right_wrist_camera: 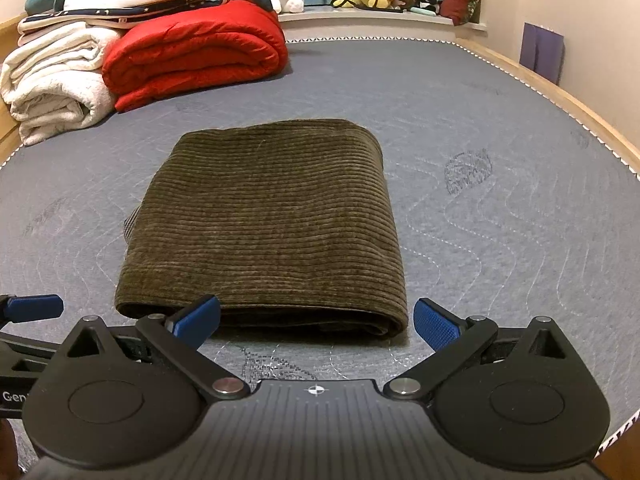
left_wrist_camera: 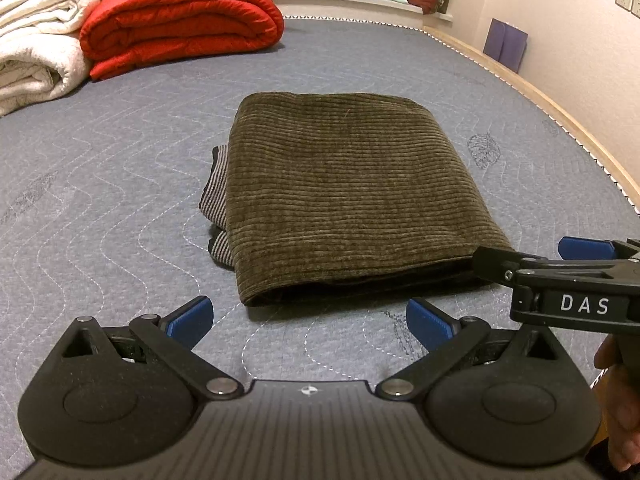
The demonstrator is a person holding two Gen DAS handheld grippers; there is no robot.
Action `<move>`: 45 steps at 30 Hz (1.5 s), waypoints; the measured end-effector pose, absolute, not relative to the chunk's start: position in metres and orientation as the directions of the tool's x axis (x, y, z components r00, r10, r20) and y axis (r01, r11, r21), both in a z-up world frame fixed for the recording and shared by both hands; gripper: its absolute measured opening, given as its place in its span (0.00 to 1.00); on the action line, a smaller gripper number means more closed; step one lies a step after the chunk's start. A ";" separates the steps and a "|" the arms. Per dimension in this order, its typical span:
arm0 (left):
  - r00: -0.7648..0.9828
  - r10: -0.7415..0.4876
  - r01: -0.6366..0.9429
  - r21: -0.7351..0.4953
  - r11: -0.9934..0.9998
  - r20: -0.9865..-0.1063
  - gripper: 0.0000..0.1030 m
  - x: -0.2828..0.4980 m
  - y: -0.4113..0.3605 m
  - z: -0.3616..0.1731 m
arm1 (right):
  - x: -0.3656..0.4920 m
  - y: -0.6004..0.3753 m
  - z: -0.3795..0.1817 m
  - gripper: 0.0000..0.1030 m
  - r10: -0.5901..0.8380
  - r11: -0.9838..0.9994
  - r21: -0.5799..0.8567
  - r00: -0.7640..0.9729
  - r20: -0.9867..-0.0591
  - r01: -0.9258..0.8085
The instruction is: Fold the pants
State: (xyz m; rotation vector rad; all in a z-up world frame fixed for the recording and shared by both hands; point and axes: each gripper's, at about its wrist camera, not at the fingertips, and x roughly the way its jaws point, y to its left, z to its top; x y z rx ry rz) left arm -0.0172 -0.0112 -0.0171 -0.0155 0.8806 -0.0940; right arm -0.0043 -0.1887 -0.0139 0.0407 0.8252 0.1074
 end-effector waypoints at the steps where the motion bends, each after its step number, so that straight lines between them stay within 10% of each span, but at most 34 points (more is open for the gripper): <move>1: 0.633 -0.088 0.076 -0.052 0.996 -0.769 1.00 -0.018 -0.011 -0.017 | -0.005 -0.188 -0.014 0.99 0.111 0.994 0.076 0.675 -0.730 -0.081; 45: 0.637 -0.102 0.099 -0.050 0.994 -0.764 1.00 -0.020 -0.010 -0.016 | -0.007 -0.178 -0.013 0.99 0.102 0.995 0.072 0.679 -0.727 -0.072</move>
